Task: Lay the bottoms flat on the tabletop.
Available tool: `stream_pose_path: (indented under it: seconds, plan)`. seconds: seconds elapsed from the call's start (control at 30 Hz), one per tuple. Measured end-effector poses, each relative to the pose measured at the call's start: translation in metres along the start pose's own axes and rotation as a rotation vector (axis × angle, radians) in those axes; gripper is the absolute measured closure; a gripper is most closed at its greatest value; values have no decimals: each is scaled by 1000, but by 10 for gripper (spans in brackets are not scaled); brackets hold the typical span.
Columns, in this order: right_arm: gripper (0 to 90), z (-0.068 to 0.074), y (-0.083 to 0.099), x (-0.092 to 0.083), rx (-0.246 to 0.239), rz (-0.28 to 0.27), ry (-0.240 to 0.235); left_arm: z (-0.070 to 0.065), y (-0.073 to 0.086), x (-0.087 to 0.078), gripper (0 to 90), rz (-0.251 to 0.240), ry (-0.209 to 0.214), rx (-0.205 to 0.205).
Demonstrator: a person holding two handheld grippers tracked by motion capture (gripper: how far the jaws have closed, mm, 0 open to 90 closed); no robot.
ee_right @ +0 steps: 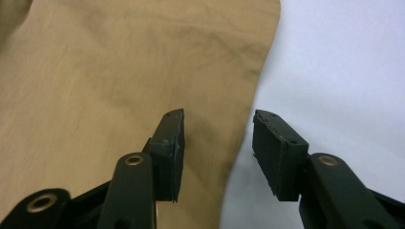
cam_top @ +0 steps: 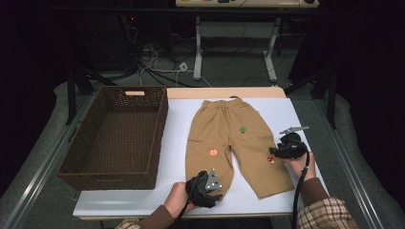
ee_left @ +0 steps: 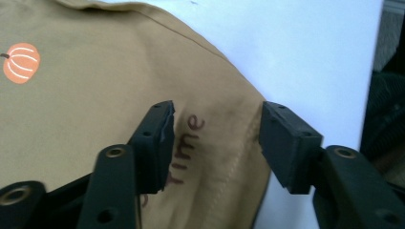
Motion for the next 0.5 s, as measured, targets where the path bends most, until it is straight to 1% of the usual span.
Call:
stream_pose_path:
  seconds: [0.03,0.07,0.13,0.17,0.2,0.27,0.33,0.4,0.43,0.5]
  plan:
    - [537,-1,-2,2,6,-5,4,1,0,0,527,-7,-4,-9]
    - [533,-2,-4,4,15,-5,1,2,0,1,578,-6,-3,-12]
    - [534,-4,-8,8,39,-11,-7,3,1,2,640,-12,15,-28]
    - [553,-5,-9,10,42,-9,-6,2,1,2,678,-15,23,-37]
    - [557,-5,-11,12,42,-16,-8,2,1,2,700,-16,26,-40]
    - [571,-7,-13,14,43,-14,0,-1,1,2,758,-17,30,-30]
    - [609,-8,-15,17,45,-15,4,-2,1,2,800,-16,38,-26]
    - [651,-8,-16,19,41,-17,8,-2,1,3,822,-19,44,-32]
    - [664,-8,-16,20,36,-19,9,-3,1,3,836,-18,45,-29]
    - [736,-6,-16,21,29,-20,3,-3,1,3,869,-19,39,-26]
Point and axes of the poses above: each handheld gripper's, and its own axes: x roughly forward along the jaws, y roughly out of its underside, z roughly to its left, the point moved 9 cm from there along x, roughly forward along the jaws, and after that the axes turned 5 degrees about -z, right-handed, at the moved point
